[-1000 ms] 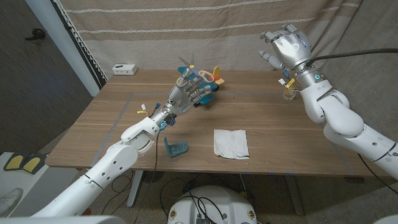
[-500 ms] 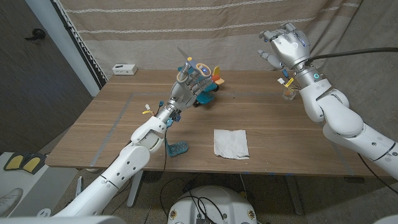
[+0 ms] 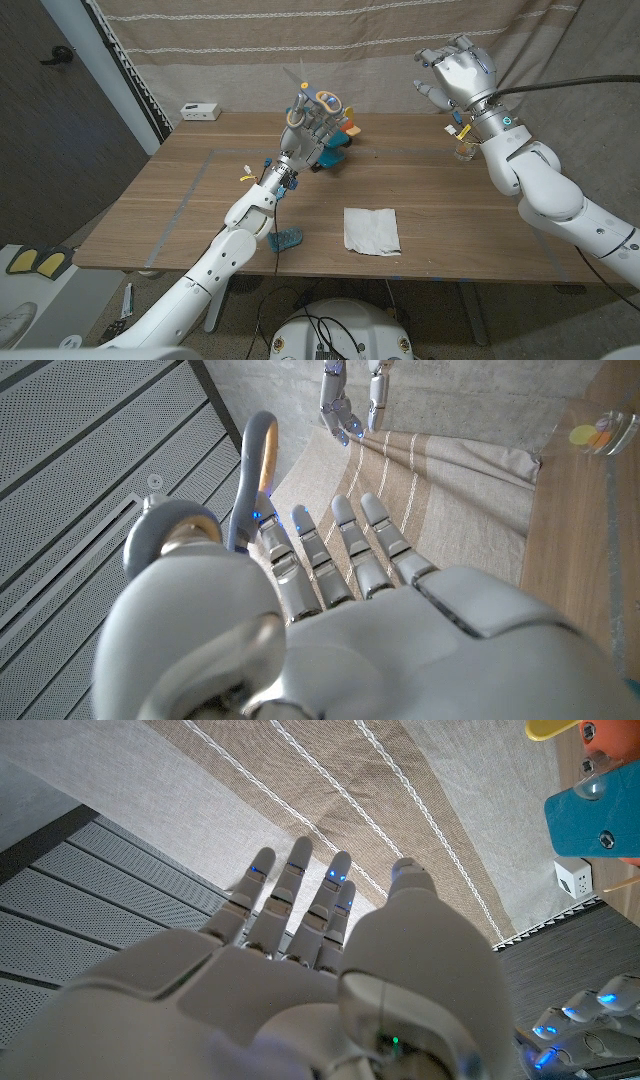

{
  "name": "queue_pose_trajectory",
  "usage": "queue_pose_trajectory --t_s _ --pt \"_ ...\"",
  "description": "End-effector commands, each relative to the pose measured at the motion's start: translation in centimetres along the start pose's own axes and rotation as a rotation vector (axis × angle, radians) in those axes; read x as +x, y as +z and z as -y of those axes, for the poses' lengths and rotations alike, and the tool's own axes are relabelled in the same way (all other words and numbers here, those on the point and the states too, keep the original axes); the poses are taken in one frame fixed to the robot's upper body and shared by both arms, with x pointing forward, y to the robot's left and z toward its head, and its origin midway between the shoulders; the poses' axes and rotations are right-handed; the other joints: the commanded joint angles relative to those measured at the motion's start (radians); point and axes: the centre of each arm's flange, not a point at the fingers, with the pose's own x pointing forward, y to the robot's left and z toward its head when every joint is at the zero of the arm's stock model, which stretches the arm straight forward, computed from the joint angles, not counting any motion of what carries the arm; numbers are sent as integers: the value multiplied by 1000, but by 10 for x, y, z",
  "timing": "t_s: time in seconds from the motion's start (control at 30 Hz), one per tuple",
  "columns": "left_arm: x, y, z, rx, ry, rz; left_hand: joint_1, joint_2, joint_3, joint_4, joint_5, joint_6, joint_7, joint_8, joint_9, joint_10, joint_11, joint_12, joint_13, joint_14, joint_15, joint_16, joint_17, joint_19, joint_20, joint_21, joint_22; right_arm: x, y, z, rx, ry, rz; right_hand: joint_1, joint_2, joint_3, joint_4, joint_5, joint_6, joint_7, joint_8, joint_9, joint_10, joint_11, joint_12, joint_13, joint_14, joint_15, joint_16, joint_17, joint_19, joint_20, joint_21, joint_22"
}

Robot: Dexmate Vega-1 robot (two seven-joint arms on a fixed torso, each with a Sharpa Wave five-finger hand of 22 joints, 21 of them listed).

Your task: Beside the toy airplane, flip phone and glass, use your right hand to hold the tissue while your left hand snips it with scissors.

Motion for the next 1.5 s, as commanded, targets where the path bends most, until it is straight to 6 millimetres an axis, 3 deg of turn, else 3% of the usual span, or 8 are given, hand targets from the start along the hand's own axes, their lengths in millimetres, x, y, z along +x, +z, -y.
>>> queue_pose_trajectory --t_s 0.03,0.8,1.07,1.13,1.2,1.4,1.43,1.5 --pt "9 -14 3 -126 -40 30 21 3 -9 4 4 72 -6 22 3 7 1 -18 -10 0 -177 -20 -16 -3 -25 -11 -22 1 2 3 -9 2 11 -8 -2 -2 -5 5 13 -1 -1 3 3 0 7 2 -5 -172 7 2 6 0 -5 4" --pt "5 -36 7 -333 -71 -1 53 34 -3 14 -4 201 0 78 20 30 0 -49 -14 17 -179 -52 -44 -3 -27 -18 -62 1 -1 0 0 14 24 -15 -4 -5 -3 6 11 -2 -7 5 1 -1 7 3 -4 -171 6 -1 8 0 -12 4" --pt "2 -39 8 -355 -47 -17 170 60 16 -18 -10 200 -2 114 65 24 -1 -79 -5 21 -180 -77 -57 -12 -23 -14 -84 1 0 -4 9 16 28 -15 -6 -6 -4 7 12 0 -7 5 1 -2 7 3 -5 -171 7 -1 8 0 -14 4" --pt "1 -39 7 -354 -36 -21 156 69 7 -3 -14 169 -1 107 70 23 -1 -85 -2 26 -178 -80 -57 -11 -27 -14 -89 1 1 -5 12 16 29 -15 -6 -6 -5 7 13 -2 -8 6 1 -1 7 2 -6 -171 7 -1 8 0 -15 4" --pt "0 -40 8 -380 -22 -22 73 63 -21 54 -32 123 1 94 69 39 -1 -98 9 41 -178 -88 -59 -7 -40 -17 -109 2 1 -6 13 18 29 -15 -6 -6 -5 7 12 -1 -8 6 0 0 7 3 -5 -171 7 -1 8 0 -15 4" --pt "-3 -44 8 -402 0 -25 -9 55 -20 109 -55 33 -1 38 34 38 1 -120 17 48 -178 -100 -62 -11 -46 -20 -128 3 1 -8 15 24 32 -15 -6 -6 -6 7 12 0 -9 6 0 -1 7 3 -5 -171 8 -1 9 1 -17 4" --pt "-3 -45 8 -415 -1 -21 -59 66 -19 144 -65 37 -2 32 24 41 0 -126 19 53 -180 -102 -62 -12 -50 -19 -132 3 1 -8 15 25 33 -15 -5 -6 -6 7 12 0 -9 7 0 -1 7 3 -5 -172 8 -1 9 1 -17 4" --pt "-3 -45 7 -401 13 -31 -60 66 -18 144 -66 37 -2 32 24 41 0 -126 19 53 -179 -102 -62 -12 -50 -19 -131 4 2 -8 15 26 33 -15 -5 -6 -6 7 14 -1 -9 7 0 -1 7 3 -5 -171 9 -1 9 1 -18 4"
